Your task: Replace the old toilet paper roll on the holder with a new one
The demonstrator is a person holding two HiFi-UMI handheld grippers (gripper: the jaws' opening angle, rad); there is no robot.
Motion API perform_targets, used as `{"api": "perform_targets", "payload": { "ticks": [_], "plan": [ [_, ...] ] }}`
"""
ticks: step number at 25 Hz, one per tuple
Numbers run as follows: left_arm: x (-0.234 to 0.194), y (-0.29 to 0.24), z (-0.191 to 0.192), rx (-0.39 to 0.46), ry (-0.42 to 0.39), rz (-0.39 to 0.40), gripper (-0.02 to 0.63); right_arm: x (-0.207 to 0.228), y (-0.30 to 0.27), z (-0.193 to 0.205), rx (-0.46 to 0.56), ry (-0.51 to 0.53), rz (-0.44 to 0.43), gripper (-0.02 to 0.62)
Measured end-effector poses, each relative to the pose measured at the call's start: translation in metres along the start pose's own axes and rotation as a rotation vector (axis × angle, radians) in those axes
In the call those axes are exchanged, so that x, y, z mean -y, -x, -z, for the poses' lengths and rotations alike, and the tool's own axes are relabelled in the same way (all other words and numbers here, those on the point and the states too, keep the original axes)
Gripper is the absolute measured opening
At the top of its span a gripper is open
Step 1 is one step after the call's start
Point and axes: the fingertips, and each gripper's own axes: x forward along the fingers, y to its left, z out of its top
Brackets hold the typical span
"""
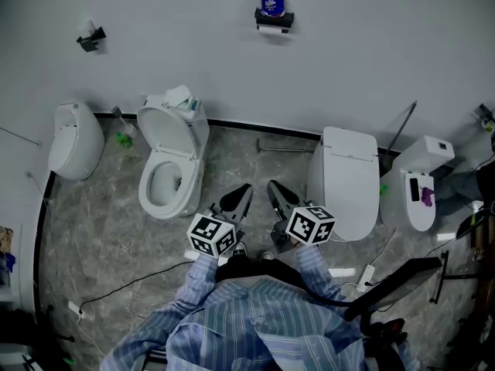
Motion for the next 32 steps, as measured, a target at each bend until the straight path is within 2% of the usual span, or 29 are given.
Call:
{"api": "perform_targets", "payload": {
  "ticks": [10,14,22,28,32],
  "plan": [
    [-0.036,0.004,-0.012,0.015,-0.024,0.004,0.006,-0.009,-0.037,-0.003,0.003,0.018,-0.001,0.003],
    [-0.054,0.01,-0.011,0.003,-0.021,0.004,0.006,-0.013,-0.05,0.001,-0.01,0.024,0.023,0.003],
    [-0.08,0.013,-0.005,0.008,0.022,-0.009,0.006,-0.004,-0.068,0.008,-0.036,0.006,0.076,0.003],
    [-0.101,0.008,0.001,0.001,0.09,-0.018,0.006,-0.001,-0.085,0.01,-0.067,0.006,0.066,0.003],
    [-0.114,-0.012,0.005,-0.017,0.114,-0.029,0.006,0.017,-0.099,0.003,-0.085,-0.006,0.06,0.003]
  ]
}}
